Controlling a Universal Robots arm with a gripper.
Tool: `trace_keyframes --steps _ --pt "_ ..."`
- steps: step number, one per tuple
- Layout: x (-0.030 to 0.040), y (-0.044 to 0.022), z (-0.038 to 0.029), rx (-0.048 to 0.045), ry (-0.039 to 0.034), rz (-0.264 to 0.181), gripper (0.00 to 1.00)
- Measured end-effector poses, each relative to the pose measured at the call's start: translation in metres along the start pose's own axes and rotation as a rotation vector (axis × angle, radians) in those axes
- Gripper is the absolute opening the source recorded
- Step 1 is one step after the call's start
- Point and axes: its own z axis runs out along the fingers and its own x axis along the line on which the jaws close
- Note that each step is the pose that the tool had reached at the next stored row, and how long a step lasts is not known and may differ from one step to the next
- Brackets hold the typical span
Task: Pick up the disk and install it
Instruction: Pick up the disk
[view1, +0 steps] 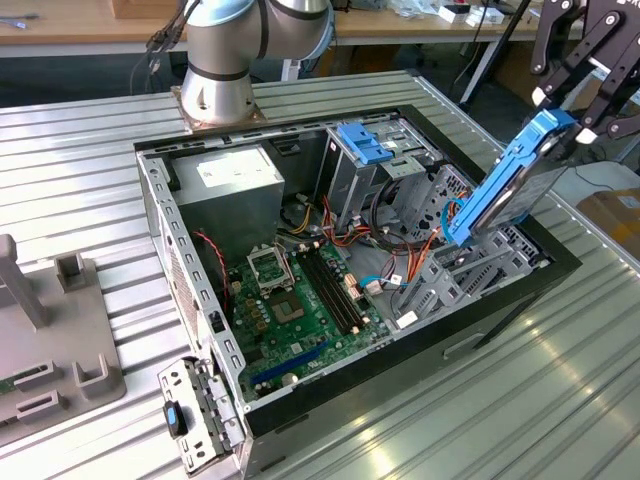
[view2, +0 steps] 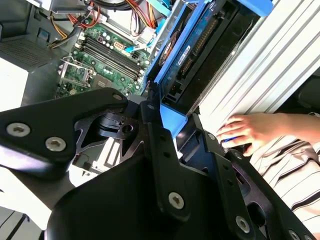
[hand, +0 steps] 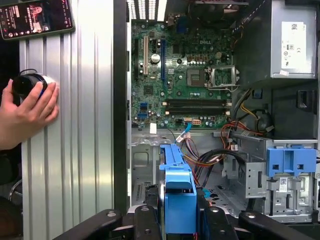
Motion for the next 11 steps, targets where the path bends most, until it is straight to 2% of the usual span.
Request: trace_keyframes --steps 2,5,8,11 --pt "0.0029 0.0000 0.0002 0.0000 -0.0001 0.000 0.37" --pt "0.0044 0.0000 0.0086 0.0000 0.0001 0.000 0.37" --pt "0.0050 -0.0002 0.0129 0.0000 0.0001 0.000 0.37" --pt "0.0051 -0.0027 0.0142 0.0000 0.0001 0.000 0.37"
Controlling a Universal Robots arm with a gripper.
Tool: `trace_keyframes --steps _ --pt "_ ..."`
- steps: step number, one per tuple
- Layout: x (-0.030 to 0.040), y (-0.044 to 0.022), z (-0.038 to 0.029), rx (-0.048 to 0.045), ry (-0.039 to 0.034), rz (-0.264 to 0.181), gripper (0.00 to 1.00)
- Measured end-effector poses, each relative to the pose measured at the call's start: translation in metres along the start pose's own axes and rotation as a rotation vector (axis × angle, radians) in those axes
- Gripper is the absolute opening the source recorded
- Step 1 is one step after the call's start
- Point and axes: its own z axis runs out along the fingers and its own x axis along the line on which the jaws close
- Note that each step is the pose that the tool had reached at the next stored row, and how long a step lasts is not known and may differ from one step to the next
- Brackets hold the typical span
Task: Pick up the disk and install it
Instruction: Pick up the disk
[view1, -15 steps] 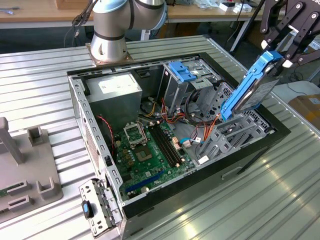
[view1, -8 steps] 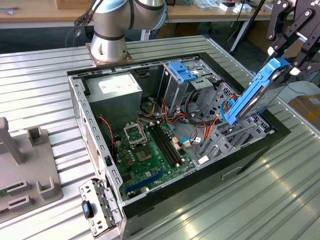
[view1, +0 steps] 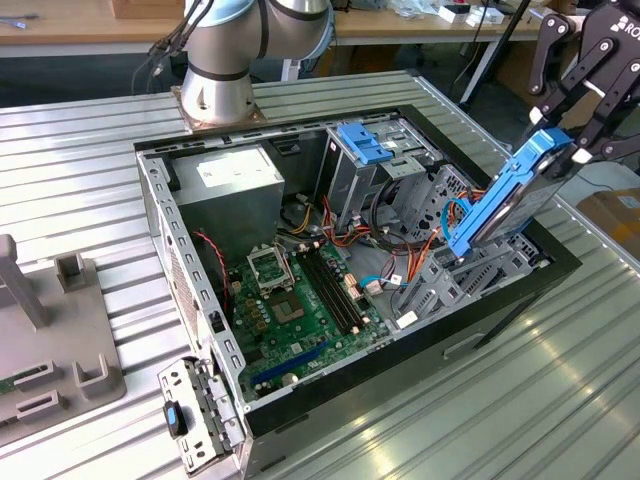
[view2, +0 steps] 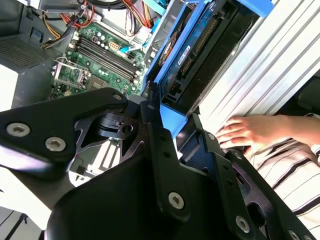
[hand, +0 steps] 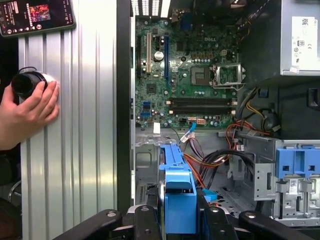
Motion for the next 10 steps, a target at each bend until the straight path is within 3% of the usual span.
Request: trace_keyframes --steps 10 --pt "-0.0011 -0.0046 0.0062 -0.0001 -0.0001 0.000 0.37"
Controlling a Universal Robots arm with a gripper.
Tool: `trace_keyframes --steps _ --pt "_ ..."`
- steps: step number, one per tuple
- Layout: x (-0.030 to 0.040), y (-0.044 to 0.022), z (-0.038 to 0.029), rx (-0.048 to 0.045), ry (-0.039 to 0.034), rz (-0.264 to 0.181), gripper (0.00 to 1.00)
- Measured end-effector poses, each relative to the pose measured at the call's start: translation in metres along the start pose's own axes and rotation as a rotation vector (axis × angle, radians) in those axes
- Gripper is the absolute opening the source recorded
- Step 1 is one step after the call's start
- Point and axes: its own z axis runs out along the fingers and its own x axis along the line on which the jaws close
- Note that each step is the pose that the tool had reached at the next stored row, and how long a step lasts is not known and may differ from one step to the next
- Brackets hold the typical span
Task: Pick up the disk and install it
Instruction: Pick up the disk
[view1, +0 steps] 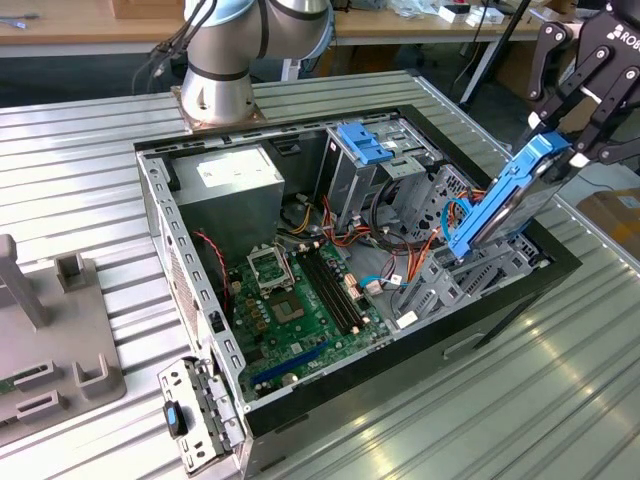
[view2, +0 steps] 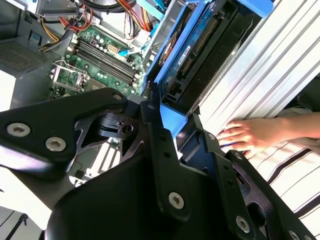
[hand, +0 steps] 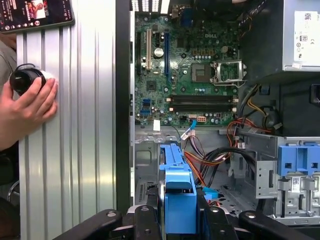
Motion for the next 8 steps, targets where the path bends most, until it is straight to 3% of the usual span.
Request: trace_keyframes --steps 1,4,8 --pt "-0.0031 0.0000 0.0017 0.0000 0.0000 0.000 0.37" --pt "-0.0034 -0.0006 0.0095 0.0000 -0.0001 0.001 0.37" --pt "-0.0036 -0.0017 0.0129 0.0000 0.0001 0.001 0.37"
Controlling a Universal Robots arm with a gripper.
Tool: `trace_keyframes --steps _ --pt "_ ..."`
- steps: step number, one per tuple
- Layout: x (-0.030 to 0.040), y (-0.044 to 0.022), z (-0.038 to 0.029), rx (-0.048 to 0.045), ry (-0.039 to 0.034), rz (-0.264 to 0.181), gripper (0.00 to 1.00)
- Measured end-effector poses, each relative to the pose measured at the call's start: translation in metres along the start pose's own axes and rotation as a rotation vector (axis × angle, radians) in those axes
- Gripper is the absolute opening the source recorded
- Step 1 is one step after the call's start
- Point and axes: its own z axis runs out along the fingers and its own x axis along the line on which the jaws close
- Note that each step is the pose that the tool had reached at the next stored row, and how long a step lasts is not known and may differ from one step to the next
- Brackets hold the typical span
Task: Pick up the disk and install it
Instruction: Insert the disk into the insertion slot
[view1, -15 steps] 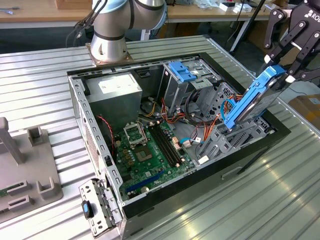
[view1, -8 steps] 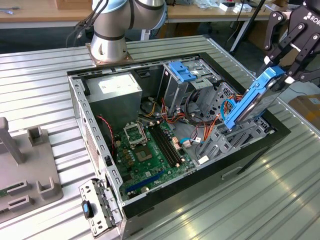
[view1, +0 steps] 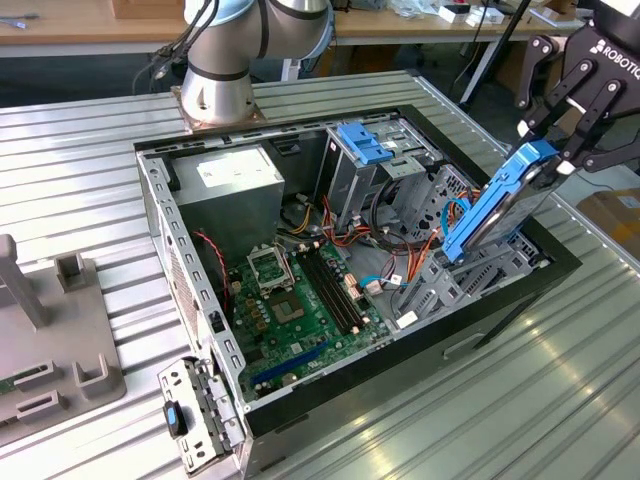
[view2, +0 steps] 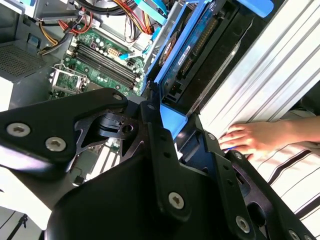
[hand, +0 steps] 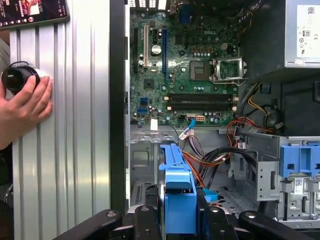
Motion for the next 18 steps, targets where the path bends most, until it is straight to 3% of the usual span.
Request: trace_keyframes --steps 9,18 --pt "0.0000 -0.0001 0.0086 0.0000 0.0000 0.000 0.37" --pt "0.0002 -0.0003 0.0113 0.0000 0.0001 0.000 0.37"
